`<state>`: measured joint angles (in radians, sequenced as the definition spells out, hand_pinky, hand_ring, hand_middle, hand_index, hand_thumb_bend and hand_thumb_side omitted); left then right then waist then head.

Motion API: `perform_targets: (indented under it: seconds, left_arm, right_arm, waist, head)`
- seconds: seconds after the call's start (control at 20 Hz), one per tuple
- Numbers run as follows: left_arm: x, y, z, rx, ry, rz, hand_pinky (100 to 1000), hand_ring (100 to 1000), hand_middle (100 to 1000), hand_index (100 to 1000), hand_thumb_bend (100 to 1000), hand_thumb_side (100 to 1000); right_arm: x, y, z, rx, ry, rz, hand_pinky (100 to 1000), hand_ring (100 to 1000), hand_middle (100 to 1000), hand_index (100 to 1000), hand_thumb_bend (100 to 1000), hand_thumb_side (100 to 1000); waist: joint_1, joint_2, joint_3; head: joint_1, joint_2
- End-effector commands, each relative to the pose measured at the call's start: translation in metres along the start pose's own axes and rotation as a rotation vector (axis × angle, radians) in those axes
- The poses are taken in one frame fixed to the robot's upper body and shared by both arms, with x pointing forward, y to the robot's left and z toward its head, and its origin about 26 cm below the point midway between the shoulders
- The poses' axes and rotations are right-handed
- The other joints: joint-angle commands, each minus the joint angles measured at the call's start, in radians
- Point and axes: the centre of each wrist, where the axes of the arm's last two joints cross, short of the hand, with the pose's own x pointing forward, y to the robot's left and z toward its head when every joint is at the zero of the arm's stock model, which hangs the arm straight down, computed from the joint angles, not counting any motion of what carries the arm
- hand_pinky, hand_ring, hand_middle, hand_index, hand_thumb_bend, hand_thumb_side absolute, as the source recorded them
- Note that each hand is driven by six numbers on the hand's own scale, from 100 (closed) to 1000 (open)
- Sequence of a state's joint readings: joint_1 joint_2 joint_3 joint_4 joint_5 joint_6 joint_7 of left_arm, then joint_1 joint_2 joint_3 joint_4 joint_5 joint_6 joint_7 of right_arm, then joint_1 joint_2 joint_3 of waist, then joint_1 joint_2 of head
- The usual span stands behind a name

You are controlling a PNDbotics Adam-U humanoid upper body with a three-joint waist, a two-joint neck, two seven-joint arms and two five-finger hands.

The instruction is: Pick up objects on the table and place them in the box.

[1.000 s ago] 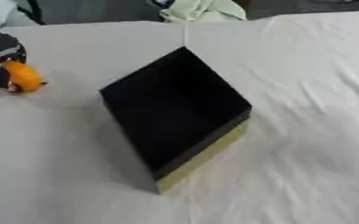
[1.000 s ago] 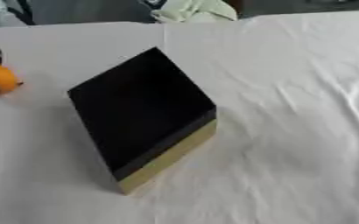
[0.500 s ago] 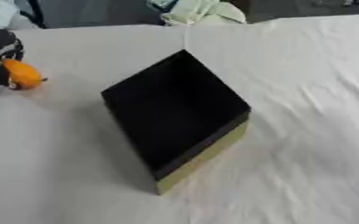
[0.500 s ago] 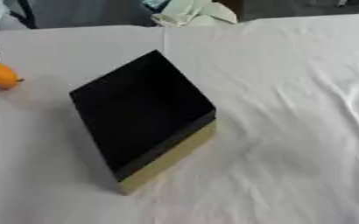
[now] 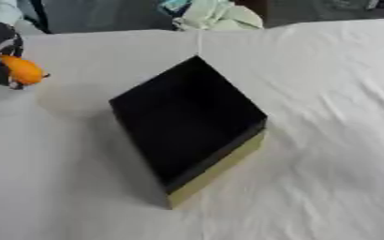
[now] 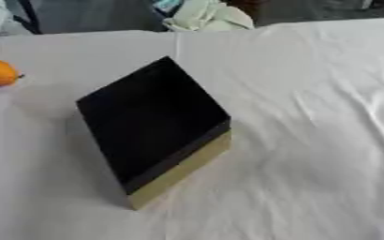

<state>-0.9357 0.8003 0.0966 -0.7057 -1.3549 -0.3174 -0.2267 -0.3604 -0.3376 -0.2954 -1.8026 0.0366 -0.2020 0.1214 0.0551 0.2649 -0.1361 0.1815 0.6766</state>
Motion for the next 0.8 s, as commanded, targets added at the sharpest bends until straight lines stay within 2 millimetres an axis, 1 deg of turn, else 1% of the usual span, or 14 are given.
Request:
perform_targets:
  seconds: [0.05, 0.25, 0.45, 0.65, 0.8]
  left_arm:
    - [-0.020, 0.027, 0.010, 0.059, 0.020, -0.024, 100, 311, 296, 358, 655, 100]
    - [-0.016, 0.037, 0.010, 0.091, -0.019, -0.023, 100, 317, 308, 371, 630, 100]
    - [-0.006, 0.055, 0.009, 0.149, -0.092, -0.035, 100, 350, 344, 406, 612, 100]
    - [0.009, 0.077, 0.011, 0.244, -0.200, -0.068, 100, 396, 401, 463, 612, 100]
    - [0.023, 0.092, 0.013, 0.327, -0.289, -0.071, 100, 396, 404, 466, 585, 100]
  right_arm:
    - [0.008, -0.005, -0.005, -0.002, -0.030, 0.013, 687, 563, 588, 823, 100, 854]
    - [0.009, -0.005, -0.005, 0.000, -0.031, 0.012, 687, 564, 588, 822, 100, 850]
    - [0.010, -0.004, -0.005, 0.002, -0.032, 0.012, 688, 564, 588, 823, 100, 847]
    - [0.010, -0.004, -0.005, 0.005, -0.033, 0.011, 688, 565, 589, 823, 100, 845]
    - [0.011, -0.003, -0.006, 0.008, -0.034, 0.011, 688, 565, 589, 822, 100, 842]
  waist:
    - [0.002, -0.024, 0.001]
    - [0.004, -0.030, 0.000]
    - [0.005, -0.035, -0.001]
    - [0.008, -0.041, -0.001]
    - [0.011, -0.046, -0.002]
  head:
    - [-0.003, 0.002]
    - [-0.008, 0.004]
    - [-0.012, 0.006]
    - [-0.016, 0.007]
    - [-0.018, 0.007]
